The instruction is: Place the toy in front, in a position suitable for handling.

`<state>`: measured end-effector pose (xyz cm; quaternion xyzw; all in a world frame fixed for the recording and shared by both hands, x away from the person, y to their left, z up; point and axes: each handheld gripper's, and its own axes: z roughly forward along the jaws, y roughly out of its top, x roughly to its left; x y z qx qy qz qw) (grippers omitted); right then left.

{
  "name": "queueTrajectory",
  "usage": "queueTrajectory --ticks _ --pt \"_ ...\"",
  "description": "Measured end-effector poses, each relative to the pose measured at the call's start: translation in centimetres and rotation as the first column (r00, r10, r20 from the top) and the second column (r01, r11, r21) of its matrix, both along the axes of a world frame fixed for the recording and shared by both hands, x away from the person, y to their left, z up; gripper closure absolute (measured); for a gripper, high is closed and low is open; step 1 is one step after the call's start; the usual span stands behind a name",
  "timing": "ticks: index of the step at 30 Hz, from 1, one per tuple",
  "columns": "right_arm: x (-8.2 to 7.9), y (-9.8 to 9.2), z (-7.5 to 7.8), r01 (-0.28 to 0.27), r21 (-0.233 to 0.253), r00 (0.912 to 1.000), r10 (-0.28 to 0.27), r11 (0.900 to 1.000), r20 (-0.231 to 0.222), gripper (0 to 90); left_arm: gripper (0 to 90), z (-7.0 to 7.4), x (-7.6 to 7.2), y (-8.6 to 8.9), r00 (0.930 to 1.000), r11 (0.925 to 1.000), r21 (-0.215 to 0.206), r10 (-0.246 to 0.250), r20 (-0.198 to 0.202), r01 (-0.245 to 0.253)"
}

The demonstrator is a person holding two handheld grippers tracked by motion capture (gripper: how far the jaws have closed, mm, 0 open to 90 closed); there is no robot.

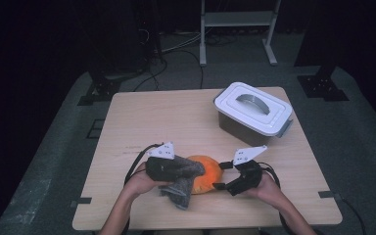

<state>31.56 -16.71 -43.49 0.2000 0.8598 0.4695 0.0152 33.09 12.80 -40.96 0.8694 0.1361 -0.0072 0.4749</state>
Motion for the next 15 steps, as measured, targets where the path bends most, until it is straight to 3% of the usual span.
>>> queueTrajectory --ticks 2,4,6,8,11,13,15 --pt "0.0 0.4 -0.3 0.013 -0.006 0.9999 -0.013 1.0 -0.005 23.1 75.9 -0.1 0.0 -0.1 1.0 1.0 -0.001 0.002 -0.002 -0.002" --pt "-0.1 0.5 -0.3 0.022 -0.009 0.9998 -0.022 1.0 0.001 32.8 76.0 0.1 -0.1 -0.4 1.0 1.0 0.004 0.001 0.003 -0.001" --pt "-0.3 0.4 0.0 0.025 0.001 0.9995 -0.025 1.0 0.021 44.3 76.0 0.5 -0.4 -0.7 0.9998 0.9999 0.012 -0.005 0.019 0.005" --pt "-0.8 0.5 0.2 0.022 -0.01 0.9968 -0.021 1.0 0.077 50.7 76.0 1.1 -0.9 -1.1 0.998 0.9997 0.021 -0.013 0.062 0.012" --pt "-1.0 0.5 0.5 0.024 -0.016 0.9946 -0.023 1.0 0.101 54.0 76.0 2.4 -1.5 -1.6 0.9939 0.9998 0.01 -0.018 0.109 0.017" --pt "-1.0 0.5 0.7 0.018 -0.001 0.9952 -0.018 1.0 0.096 55.7 76.0 3.1 -1.9 -2.0 0.9924 0.9988 -0.026 -0.039 0.117 0.042" --pt "-1.4 0.9 0.9 0.003 -0.005 0.9933 -0.003 1.0 0.116 56.6 75.9 3.5 -2.3 -2.7 0.99 0.9977 -0.024 -0.06 0.128 0.063"
